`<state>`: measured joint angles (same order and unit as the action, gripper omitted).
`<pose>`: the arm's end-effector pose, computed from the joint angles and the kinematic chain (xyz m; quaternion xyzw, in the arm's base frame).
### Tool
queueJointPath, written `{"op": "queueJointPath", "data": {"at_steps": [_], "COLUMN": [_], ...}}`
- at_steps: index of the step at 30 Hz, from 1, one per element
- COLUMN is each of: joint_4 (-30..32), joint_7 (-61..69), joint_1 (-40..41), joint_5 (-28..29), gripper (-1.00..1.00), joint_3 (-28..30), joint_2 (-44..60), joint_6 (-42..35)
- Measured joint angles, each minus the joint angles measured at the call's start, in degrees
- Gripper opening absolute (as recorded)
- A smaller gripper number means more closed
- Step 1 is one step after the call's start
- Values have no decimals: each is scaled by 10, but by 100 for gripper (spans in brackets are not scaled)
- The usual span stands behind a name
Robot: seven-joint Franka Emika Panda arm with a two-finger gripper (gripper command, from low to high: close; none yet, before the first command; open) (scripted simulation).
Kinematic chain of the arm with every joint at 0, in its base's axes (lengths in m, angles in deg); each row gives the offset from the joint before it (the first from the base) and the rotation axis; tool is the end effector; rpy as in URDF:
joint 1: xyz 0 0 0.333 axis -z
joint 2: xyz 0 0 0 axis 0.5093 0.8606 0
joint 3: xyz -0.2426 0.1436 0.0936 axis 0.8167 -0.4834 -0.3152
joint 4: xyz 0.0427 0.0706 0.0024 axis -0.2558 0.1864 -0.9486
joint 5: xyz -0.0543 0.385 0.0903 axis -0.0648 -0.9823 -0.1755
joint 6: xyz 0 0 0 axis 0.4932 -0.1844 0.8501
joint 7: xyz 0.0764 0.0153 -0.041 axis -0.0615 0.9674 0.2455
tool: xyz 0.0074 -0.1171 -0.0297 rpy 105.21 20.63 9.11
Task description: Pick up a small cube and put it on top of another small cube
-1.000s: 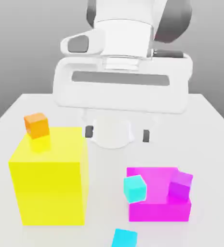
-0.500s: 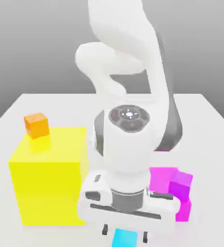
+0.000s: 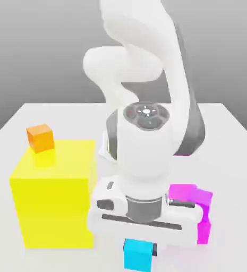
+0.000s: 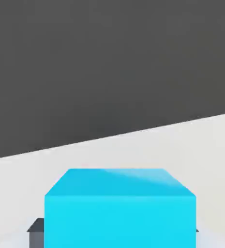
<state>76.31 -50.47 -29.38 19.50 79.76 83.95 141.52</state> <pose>0.4933 0.0672 0.1879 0.9181 -0.3963 0.0020 0.0045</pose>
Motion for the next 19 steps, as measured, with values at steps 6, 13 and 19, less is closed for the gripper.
{"op": "queueJointPath", "data": {"at_steps": [6, 13, 19], "joint_4": [62, 125, 139], "joint_7": [143, 292, 281], "joint_1": [-53, -115, -114], "joint_5": [-32, -83, -63], "gripper": [-100, -100, 100], "joint_3": [-53, -66, -68], "joint_2": [-121, -205, -153], "joint_6": [-58, -75, -10]}}
